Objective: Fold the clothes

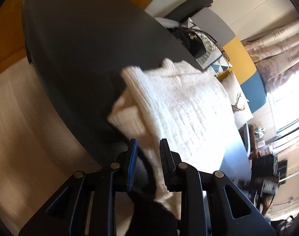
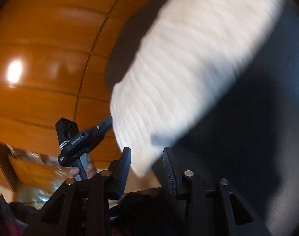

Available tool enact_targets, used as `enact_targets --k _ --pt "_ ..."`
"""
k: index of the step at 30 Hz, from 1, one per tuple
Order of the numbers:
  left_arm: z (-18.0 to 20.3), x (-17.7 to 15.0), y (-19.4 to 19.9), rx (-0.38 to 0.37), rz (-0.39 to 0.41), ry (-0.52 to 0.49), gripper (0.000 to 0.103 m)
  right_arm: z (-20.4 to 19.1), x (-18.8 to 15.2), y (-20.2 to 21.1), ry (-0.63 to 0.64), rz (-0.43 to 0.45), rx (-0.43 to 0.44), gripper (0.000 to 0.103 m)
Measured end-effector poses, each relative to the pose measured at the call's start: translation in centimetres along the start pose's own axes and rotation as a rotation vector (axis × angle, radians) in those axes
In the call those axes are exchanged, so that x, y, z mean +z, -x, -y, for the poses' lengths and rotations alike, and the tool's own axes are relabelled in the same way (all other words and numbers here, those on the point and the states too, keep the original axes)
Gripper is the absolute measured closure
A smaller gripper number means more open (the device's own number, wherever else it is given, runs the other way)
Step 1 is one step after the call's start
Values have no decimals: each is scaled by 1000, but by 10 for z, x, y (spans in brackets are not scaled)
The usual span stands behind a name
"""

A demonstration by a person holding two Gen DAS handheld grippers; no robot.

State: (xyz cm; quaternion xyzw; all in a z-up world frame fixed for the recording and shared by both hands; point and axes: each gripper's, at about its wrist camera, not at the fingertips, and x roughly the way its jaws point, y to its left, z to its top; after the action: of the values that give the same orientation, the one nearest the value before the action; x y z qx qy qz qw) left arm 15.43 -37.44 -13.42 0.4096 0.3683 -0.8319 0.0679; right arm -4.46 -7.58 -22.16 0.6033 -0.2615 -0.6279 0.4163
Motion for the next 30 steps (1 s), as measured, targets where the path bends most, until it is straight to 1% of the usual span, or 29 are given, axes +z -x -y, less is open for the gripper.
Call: enact_targets --k 1,2,3,4,6,9,11,13,14,15,16,17,18,20,22,25,26,27,28,29,30 --pt "0 1 3 -1 14 7 78 7 -10 -3 -34 17 4 65" --pt "-1 2 7 -13 31 20 78 12 -17 -7 -69 34 14 60" --pt "2 3 7 -22 42 27 78 14 -17 -11 -76 48 21 57" --pt "5 4 6 -24 48 24 78 15 -17 -15 -82 62 29 56" --pt "10 4 10 -22 60 0 78 16 -10 -24 -77 91 39 53" --pt "25 2 13 0 78 -89 78 10 -1 -40 -79 93 -16 51" --pt "37 2 10 -11 80 -138 78 4 3 -50 -84 97 -55 51" --pt "45 3 8 -18 76 -173 75 4 11 -57 -103 113 -74 51" --pt "49 4 6 -19 76 -191 74 -3 11 -61 -42 105 -110 55" --pt "53 5 4 -19 78 -211 74 -13 10 -64 41 106 -170 69" --pt "57 6 2 -17 79 -231 74 -18 9 -67 85 103 -222 79" --pt "61 8 0 -5 78 -248 74 -20 8 -68 92 103 -242 89" --pt "63 10 -4 20 72 -261 74 -23 7 -64 99 121 -239 91" --pt "63 14 -12 57 52 -268 74 -46 2 -46 181 174 -203 91" --pt "58 16 -22 96 11 -269 74 -61 -1 -32 260 186 -229 91" --pt "49 21 -46 187 -73 -262 74 -43 2 -45 211 107 -317 91" --pt "46 22 -52 196 -96 -247 74 -29 2 -52 167 76 -331 91" --pt "42 22 -53 185 -107 -228 74 -18 1 -58 130 50 -340 91" --pt "40 23 -49 170 -92 -214 74 -11 -2 -62 111 35 -330 91" --pt "39 23 -42 157 -65 -205 74 -2 7 -55 90 48 -300 86" --pt "40 24 -34 136 -32 -204 74 2 8 -50 49 53 -285 79"
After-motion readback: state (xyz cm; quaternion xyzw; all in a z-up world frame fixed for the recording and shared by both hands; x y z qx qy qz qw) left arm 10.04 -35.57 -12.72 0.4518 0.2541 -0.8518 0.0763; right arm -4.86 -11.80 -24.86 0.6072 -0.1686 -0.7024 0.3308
